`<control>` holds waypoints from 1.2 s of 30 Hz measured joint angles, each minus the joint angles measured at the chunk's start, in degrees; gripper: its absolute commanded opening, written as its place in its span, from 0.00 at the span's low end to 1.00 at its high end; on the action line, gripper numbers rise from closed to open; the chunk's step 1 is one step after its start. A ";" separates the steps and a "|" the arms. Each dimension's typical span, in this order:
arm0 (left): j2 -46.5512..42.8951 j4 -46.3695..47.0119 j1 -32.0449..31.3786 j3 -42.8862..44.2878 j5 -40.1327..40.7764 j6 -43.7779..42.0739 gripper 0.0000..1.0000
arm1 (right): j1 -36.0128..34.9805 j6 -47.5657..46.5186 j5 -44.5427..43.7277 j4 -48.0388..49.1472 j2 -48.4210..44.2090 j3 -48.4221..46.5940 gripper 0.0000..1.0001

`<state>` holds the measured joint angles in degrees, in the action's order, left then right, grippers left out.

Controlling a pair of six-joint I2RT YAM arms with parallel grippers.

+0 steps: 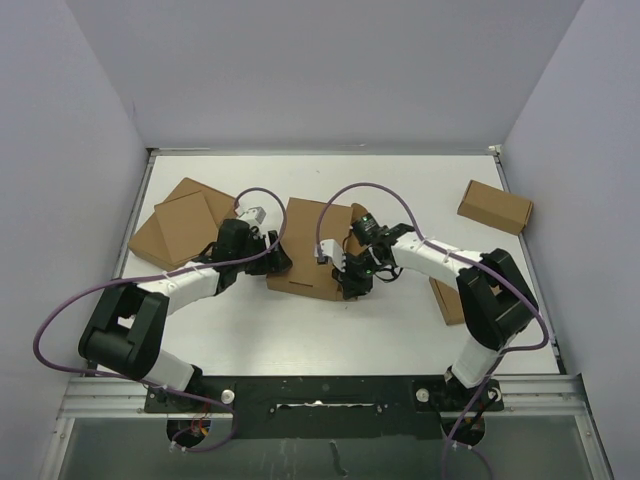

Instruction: Fold the paper box

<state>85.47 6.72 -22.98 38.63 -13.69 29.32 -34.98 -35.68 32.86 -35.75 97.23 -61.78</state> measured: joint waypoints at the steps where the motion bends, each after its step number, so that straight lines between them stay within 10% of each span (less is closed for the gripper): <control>1: 0.00 0.00 -0.11 0.00 0.17 0.00 0.63 | 0.00 0.37 -0.09 -0.37 0.24 -0.37 0.07; 14: -0.90 -5.31 1.03 1.81 -0.87 -0.48 0.80 | 5.25 -4.42 7.85 -4.07 -0.90 -3.45 0.62; 20: -7.04 -9.60 3.65 2.91 -1.07 -2.16 0.76 | 14.38 -5.38 15.56 -4.39 -7.93 -3.37 0.59; 26: -15.76 -12.28 4.90 3.21 -2.08 -1.44 0.49 | 26.38 6.67 17.86 4.68 -6.40 -4.55 0.27; 36: -24.39 -17.57 4.57 -6.93 -6.88 7.30 0.50 | 25.59 16.70 13.90 1.68 26.23 -46.60 0.12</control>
<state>61.08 -10.85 -18.41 31.70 -20.58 36.62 -9.39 -18.98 46.76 -34.06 123.46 -108.38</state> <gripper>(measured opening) 0.478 0.118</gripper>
